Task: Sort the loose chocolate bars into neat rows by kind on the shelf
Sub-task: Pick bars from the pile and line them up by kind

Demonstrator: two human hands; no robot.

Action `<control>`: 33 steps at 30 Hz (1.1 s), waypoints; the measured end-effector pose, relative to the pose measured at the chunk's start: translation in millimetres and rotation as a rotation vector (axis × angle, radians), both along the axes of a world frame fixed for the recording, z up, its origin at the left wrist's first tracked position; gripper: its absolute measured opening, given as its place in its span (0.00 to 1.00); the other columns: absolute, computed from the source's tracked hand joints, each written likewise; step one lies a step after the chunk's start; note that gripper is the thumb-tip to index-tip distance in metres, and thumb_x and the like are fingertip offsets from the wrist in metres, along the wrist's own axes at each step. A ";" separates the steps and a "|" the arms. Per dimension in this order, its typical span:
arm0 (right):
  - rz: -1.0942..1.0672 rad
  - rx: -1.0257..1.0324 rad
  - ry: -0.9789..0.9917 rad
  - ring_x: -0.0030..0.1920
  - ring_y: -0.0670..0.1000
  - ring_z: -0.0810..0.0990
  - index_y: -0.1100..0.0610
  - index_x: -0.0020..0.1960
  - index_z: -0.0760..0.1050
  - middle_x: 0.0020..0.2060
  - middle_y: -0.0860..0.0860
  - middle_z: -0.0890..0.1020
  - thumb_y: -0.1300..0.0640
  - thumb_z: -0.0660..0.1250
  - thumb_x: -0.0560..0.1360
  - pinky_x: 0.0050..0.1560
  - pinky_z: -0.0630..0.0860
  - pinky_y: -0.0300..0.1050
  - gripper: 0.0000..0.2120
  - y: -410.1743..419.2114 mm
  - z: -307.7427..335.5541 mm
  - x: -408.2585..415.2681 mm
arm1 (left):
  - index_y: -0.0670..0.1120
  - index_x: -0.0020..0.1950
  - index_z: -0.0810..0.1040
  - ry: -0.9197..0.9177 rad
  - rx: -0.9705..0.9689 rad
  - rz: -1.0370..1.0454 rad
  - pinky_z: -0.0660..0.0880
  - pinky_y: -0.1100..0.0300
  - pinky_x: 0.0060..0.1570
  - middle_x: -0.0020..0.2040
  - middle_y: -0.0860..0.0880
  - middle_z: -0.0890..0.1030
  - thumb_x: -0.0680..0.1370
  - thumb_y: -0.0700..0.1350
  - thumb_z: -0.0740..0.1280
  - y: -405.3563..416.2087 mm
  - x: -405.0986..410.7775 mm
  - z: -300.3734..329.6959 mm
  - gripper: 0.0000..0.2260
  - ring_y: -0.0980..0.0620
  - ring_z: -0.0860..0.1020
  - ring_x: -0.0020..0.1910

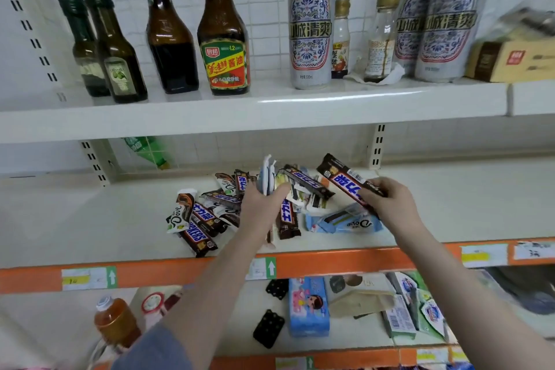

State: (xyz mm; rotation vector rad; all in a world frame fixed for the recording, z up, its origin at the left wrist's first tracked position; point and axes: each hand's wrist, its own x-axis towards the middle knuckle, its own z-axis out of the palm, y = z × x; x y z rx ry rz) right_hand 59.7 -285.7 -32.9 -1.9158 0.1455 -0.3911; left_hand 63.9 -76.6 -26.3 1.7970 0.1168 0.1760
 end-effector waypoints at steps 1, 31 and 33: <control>-0.010 0.040 0.006 0.33 0.54 0.76 0.58 0.45 0.77 0.36 0.56 0.81 0.62 0.67 0.72 0.35 0.73 0.48 0.03 -2.8 -3.5 -13.3 | 0.45 0.53 0.71 0.063 -0.082 -0.027 0.69 0.60 0.35 0.39 0.48 0.73 0.72 0.46 0.70 1.5 -5.1 -0.5 0.13 0.54 0.71 0.33; 0.212 0.236 0.128 0.28 0.46 0.76 0.59 0.46 0.79 0.37 0.55 0.81 0.66 0.69 0.71 0.28 0.76 0.34 0.06 -360.0 -19.6 24.9 | 0.44 0.43 0.73 0.181 -0.470 -0.031 0.67 0.65 0.23 0.31 0.46 0.71 0.73 0.33 0.65 -355.0 23.3 -9.8 0.06 0.54 0.70 0.23; 0.242 0.225 0.110 0.32 0.48 0.77 0.56 0.45 0.80 0.38 0.55 0.82 0.67 0.69 0.70 0.31 0.76 0.34 0.07 -365.6 -22.7 36.6 | 0.43 0.43 0.73 0.177 -0.454 -0.022 0.67 0.65 0.22 0.31 0.46 0.70 0.73 0.33 0.65 -356.0 30.7 -10.5 0.06 0.54 0.70 0.23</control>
